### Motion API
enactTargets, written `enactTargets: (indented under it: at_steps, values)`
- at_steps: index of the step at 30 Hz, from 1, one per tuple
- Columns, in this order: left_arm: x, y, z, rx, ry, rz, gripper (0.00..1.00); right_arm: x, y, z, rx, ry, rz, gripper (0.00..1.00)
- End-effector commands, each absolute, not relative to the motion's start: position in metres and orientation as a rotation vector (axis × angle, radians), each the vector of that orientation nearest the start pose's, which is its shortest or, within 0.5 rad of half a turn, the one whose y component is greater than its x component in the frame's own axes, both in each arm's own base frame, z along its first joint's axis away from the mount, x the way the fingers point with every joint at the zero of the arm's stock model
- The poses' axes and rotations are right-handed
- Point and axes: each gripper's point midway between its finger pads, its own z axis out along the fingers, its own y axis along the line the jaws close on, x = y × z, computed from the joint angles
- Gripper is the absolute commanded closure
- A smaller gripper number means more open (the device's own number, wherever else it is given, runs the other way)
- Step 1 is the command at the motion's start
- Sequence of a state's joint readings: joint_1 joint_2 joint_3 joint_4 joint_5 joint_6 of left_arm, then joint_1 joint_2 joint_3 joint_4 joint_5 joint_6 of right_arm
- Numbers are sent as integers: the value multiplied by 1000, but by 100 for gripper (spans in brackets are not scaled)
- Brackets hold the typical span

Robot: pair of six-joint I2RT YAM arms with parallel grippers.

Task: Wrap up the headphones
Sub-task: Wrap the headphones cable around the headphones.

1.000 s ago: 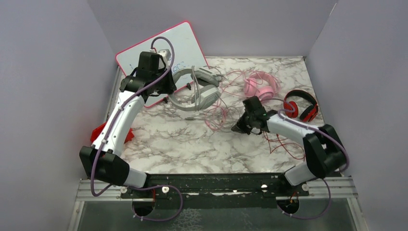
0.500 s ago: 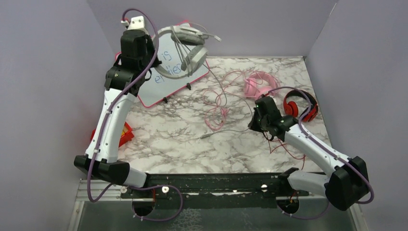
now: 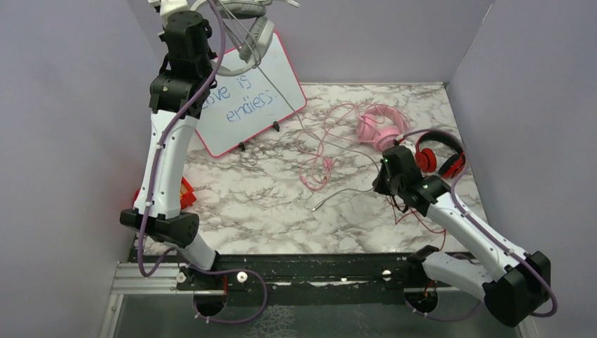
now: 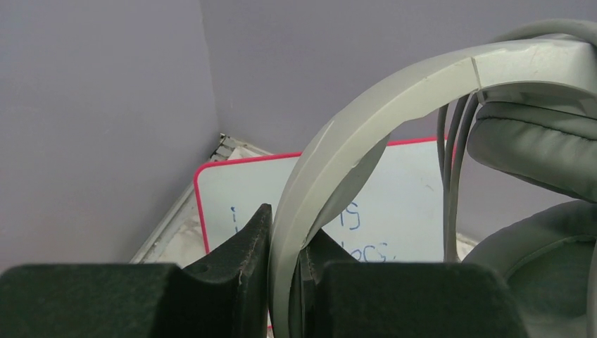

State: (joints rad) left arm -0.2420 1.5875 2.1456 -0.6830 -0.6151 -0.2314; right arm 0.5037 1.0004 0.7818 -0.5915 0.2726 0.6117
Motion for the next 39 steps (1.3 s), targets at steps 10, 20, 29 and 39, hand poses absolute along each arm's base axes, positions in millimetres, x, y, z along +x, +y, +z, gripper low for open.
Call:
enactTargets:
  at_steps: [10, 20, 29, 39]
  values:
    - [443, 32, 545, -596, 1377, 247, 100, 244, 100, 171, 296, 2237, 253, 100]
    - [480, 36, 509, -534, 1456, 413, 100, 241, 102, 265, 251, 2012, 401, 100]
    - [498, 31, 465, -461, 1564, 472, 100, 240, 74, 332, 263, 1856, 307, 100]
    - [504, 2, 381, -342, 1775, 441, 100, 237, 74, 458, 177, 1574, 385, 100]
